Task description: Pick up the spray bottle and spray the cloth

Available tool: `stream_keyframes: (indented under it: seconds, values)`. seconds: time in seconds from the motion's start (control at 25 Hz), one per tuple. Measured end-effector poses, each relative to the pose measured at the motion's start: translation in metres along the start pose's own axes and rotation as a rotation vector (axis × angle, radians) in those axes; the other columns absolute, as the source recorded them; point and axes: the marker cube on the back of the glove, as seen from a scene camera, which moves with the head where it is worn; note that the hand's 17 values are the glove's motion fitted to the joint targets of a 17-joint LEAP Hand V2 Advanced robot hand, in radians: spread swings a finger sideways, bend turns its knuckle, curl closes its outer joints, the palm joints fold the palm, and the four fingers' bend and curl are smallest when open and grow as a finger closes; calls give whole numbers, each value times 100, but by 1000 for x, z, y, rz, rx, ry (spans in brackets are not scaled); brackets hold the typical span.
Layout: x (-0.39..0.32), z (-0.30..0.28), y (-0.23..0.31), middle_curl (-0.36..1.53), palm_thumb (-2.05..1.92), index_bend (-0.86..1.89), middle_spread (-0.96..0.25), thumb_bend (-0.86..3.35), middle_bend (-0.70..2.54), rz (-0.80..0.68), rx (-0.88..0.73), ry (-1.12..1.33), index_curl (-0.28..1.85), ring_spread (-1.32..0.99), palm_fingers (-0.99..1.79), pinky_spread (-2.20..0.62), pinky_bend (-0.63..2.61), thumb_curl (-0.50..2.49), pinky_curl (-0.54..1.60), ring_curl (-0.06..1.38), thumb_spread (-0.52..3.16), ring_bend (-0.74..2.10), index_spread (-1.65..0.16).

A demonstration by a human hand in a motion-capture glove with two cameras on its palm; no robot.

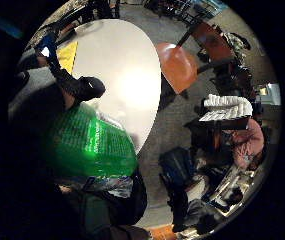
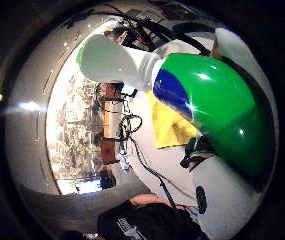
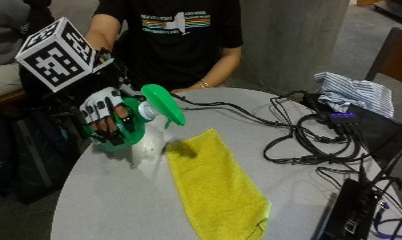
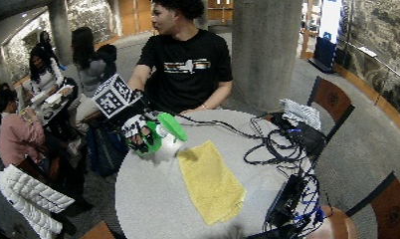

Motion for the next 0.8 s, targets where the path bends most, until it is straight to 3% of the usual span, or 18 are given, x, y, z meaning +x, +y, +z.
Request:
stream_keyframes:
  seconds: [0.8]
  values:
    - [-1,3,-2,43,96,8,1,-3,23,25,-65,65,21,0,107,2,64,65,32,37,67,51,-22]
